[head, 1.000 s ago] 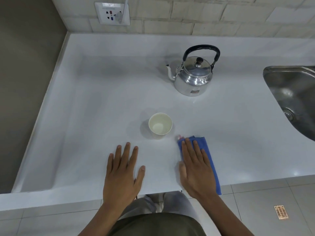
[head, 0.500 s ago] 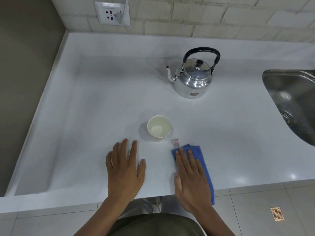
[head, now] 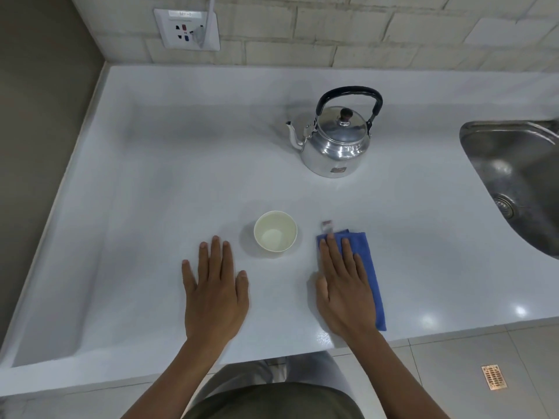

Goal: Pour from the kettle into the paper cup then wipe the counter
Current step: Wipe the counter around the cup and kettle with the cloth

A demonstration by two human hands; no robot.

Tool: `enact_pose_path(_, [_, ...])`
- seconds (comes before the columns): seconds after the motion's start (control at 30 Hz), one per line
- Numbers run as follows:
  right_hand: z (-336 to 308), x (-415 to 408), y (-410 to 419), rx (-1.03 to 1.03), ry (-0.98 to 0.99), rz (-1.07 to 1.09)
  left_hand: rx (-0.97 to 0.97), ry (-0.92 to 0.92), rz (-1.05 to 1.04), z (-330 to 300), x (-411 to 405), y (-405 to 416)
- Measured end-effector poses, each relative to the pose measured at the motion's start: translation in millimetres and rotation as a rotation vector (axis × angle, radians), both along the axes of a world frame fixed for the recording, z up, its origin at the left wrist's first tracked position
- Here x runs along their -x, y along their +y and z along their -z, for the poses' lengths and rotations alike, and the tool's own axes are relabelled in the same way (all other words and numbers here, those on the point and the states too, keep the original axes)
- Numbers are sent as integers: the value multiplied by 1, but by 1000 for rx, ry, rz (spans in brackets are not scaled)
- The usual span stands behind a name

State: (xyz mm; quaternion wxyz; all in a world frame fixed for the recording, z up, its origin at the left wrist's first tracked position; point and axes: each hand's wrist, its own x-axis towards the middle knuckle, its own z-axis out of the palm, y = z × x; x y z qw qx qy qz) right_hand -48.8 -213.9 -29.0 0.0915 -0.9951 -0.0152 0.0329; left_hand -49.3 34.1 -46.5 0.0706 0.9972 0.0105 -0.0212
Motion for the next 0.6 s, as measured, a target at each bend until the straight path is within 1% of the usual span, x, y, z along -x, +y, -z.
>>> enact_pose_path(0.07, [2,9,-11,4,0,-24,-2,2,-3,0,0,0])
enact_pose_path(0.13, [3,3,-24,3,-3,1,-1,6,-7,-1,0,0])
enact_pose_path(0.3, [2,-43,-51,41,-1,92,6,10,-22,-3,0,-2])
enact_pose_path(0.43, [-1,-66,-54,70,-9,96,-2,25,-22,-2,-2,-4])
enact_pose_path(0.6, [-4,-70,-54,66,8,65,-3,23,-22,-2,-2,-4])
